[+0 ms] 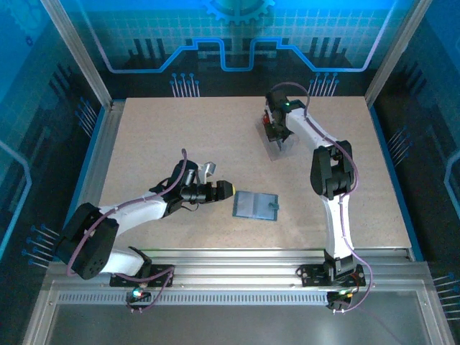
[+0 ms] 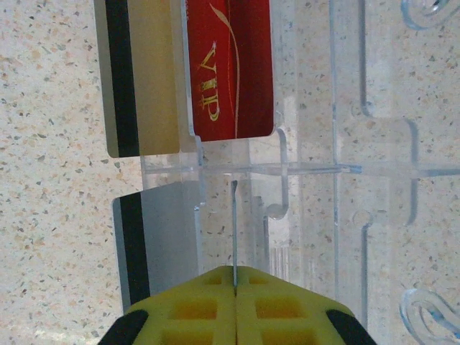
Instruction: Put the credit cards into the card holder
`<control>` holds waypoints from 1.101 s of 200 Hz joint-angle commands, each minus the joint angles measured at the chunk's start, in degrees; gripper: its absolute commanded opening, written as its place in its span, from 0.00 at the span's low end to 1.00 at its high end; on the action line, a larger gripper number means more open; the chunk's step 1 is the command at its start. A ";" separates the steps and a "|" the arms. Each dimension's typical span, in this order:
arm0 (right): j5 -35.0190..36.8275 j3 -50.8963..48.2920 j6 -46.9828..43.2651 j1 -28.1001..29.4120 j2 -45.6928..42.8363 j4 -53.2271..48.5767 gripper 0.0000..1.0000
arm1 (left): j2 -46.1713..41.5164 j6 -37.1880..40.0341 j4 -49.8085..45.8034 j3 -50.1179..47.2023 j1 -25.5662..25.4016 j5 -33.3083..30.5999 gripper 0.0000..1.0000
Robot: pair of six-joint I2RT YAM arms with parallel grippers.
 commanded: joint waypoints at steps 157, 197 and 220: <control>-1.29 -2.08 3.28 1.81 -11.03 -2.55 0.00 | 2.75 0.90 0.31 0.81 0.24 0.60 0.86; -3.36 -7.81 5.04 3.19 -18.88 -0.09 0.00 | 2.57 1.08 0.16 0.96 0.18 0.74 0.85; -7.56 -14.80 6.94 3.92 -25.40 3.48 0.00 | 2.81 1.17 -0.13 1.16 0.04 0.81 0.84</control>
